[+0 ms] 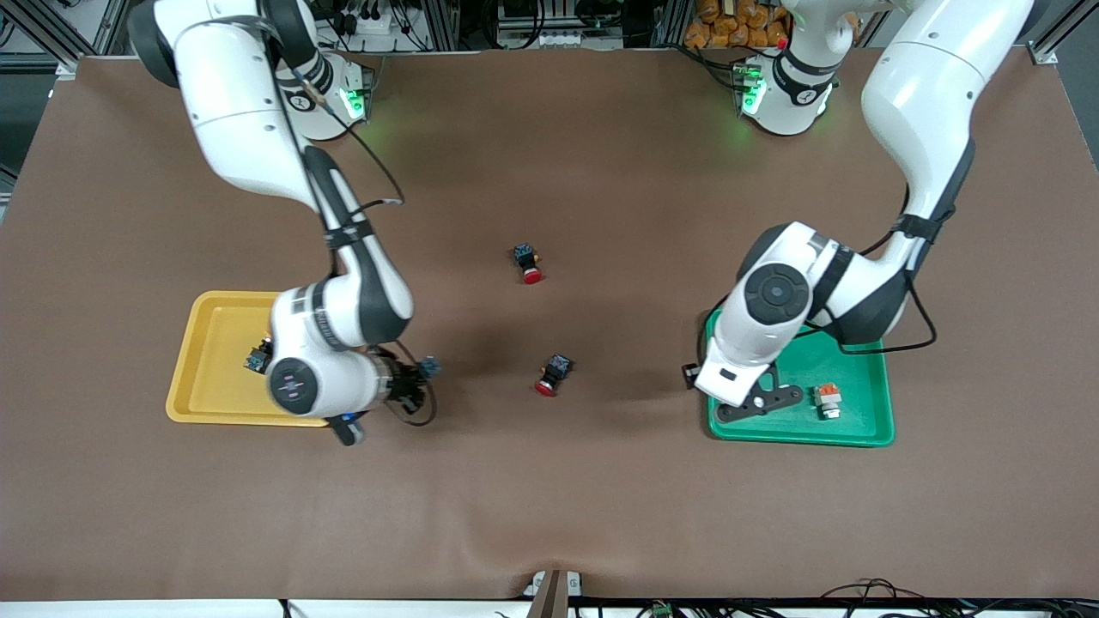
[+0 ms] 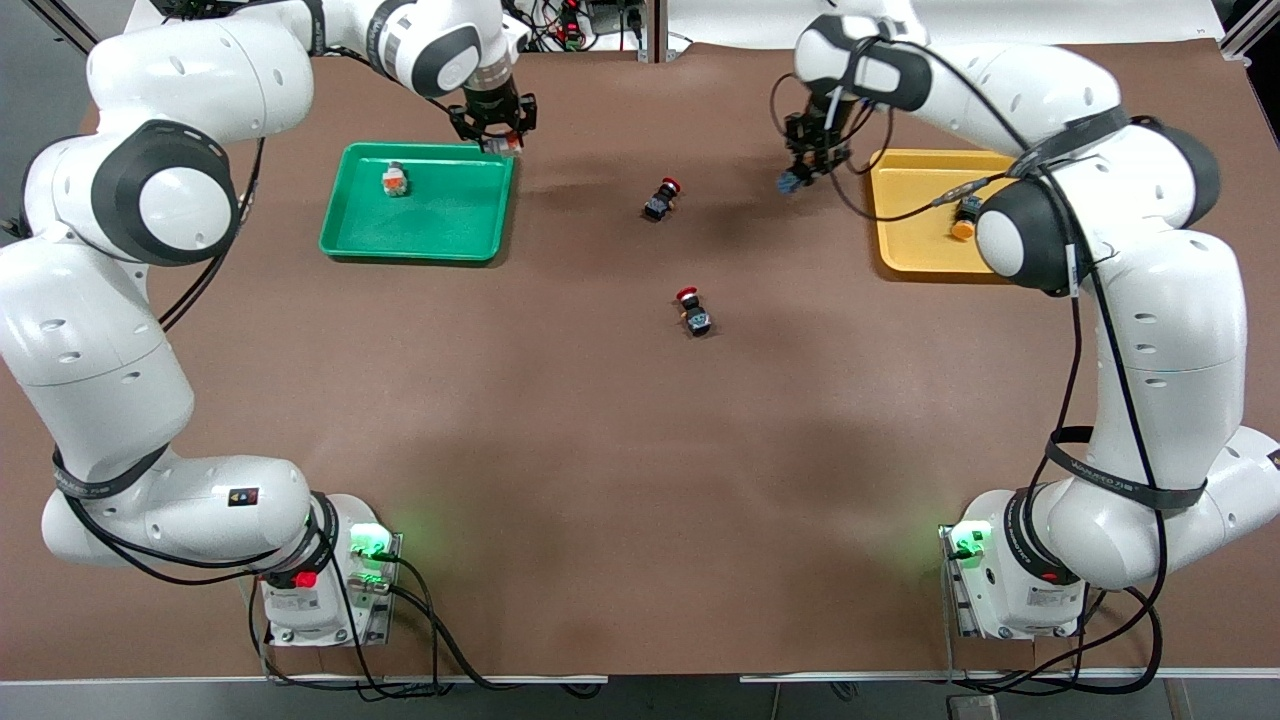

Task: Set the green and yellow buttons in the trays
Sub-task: 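Carry the green button to the green tray while the right gripper carries the yellow button, then release the green button in the green tray while the right gripper releases the yellow button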

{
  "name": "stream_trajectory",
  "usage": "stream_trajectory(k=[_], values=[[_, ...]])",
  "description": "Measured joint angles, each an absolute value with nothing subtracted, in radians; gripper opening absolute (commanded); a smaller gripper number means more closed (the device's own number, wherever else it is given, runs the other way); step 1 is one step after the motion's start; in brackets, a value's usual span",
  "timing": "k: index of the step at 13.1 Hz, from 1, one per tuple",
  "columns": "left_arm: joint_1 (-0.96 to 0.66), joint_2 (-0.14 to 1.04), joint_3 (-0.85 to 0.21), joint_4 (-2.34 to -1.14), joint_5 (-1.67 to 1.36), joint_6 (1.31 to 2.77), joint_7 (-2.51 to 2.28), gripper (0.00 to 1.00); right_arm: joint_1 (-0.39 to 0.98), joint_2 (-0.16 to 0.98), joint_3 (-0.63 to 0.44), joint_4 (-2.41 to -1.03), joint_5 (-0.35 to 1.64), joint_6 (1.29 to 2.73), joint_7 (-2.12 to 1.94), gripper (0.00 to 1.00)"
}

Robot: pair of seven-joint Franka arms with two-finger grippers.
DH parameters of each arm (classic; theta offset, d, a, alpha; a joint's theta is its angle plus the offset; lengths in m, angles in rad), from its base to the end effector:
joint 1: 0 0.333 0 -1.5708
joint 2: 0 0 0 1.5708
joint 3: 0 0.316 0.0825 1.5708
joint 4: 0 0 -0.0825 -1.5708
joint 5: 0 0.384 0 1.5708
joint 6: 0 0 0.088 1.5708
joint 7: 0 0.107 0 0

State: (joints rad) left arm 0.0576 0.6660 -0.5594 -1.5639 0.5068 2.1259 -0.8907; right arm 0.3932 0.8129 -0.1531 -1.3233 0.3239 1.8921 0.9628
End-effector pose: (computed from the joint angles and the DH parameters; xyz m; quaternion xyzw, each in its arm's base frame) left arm 0.6476 -0.2618 0.2986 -0.9928 -0.1095 -0.0367 0.0318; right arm 0.6838 0.2154 0.2346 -0.9059 0.3977 0.1453 0.0077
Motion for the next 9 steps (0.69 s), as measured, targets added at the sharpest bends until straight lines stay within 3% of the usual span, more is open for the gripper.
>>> stream_trajectory(k=[8,9], values=[[0.091,0.725,-0.478,-1.561,0.507,2.112,-0.729,0.0,0.198,0.706,-0.208,-1.535,0.323,1.879,0.436,0.0],[0.097,0.732,-0.478,-1.565,0.507,2.112,-0.722,0.15,0.187,0.706,-0.207,-1.555,0.323,1.899,0.416,0.0]])
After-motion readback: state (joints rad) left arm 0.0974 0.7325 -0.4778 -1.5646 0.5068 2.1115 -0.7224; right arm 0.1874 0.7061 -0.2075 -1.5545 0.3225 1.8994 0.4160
